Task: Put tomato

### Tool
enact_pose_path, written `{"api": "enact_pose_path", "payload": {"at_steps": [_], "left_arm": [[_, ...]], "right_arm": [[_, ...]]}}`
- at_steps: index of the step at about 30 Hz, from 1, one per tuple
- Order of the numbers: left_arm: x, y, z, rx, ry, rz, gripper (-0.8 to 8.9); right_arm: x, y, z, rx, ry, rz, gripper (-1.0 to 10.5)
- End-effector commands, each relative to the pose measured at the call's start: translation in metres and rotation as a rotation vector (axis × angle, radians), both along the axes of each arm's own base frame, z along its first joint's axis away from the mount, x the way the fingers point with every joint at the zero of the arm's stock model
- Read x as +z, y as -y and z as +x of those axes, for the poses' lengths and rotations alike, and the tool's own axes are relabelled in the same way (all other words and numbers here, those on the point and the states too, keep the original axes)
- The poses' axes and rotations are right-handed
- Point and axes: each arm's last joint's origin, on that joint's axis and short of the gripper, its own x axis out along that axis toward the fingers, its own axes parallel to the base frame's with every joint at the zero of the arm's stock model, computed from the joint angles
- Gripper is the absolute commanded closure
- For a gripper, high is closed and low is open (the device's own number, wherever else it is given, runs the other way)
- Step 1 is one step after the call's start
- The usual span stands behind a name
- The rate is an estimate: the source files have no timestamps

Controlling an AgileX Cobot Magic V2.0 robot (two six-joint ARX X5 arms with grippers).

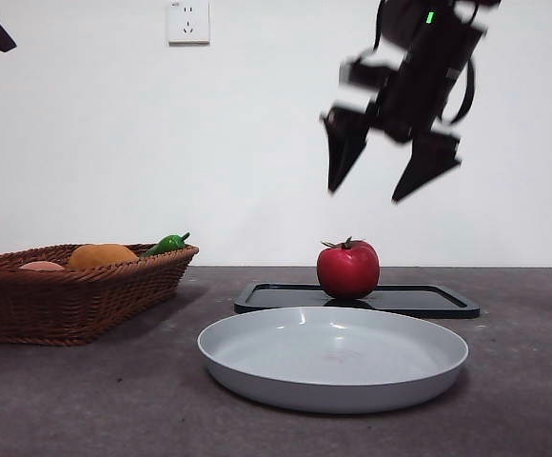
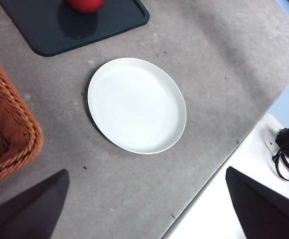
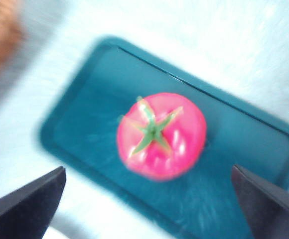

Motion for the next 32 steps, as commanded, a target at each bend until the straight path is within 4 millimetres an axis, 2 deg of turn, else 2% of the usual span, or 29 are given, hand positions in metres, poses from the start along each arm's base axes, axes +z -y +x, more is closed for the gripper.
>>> {"api": "enact_pose_path", "payload": {"at_steps": [1, 6, 9, 15, 19, 26, 32], "left_arm": [[0.004, 0.001, 0.001, -0.016, 0.025, -0.001, 3.17], [0.004, 0.001, 0.001, -0.016, 0.025, -0.001, 3.17], [0.004, 0.001, 0.001, -0.016, 0.026, -0.001, 3.17], [0.004, 0.001, 0.001, -0.017, 0.026, 0.0, 3.17], [0.004, 0.001, 0.001, -0.017, 0.026, 0.0, 3.17], [0.004, 0.001, 0.001, -0.018, 0.028, 0.0, 3.17], [0.004, 0.001, 0.001, -0.018, 0.027, 0.0, 3.17]], "right_arm": [[0.027, 0.001, -0.01, 0.012, 0.058, 0.025, 3.7], [0.068, 0.013, -0.044, 0.017, 0.088, 0.044, 3.7], [0.085, 0.021, -0.066, 0.019, 0.083, 0.045, 3.7], [0.103, 0.036, -0.111, 0.026, 0.115, 0.063, 3.7], [0.103, 0.048, -0.148, 0.042, 0.135, 0.087, 3.7], [0.086, 0.067, -0.215, 0.108, 0.144, 0.165, 3.7], [0.069, 0.076, -0.252, 0.146, 0.172, 0.193, 3.7]]}}
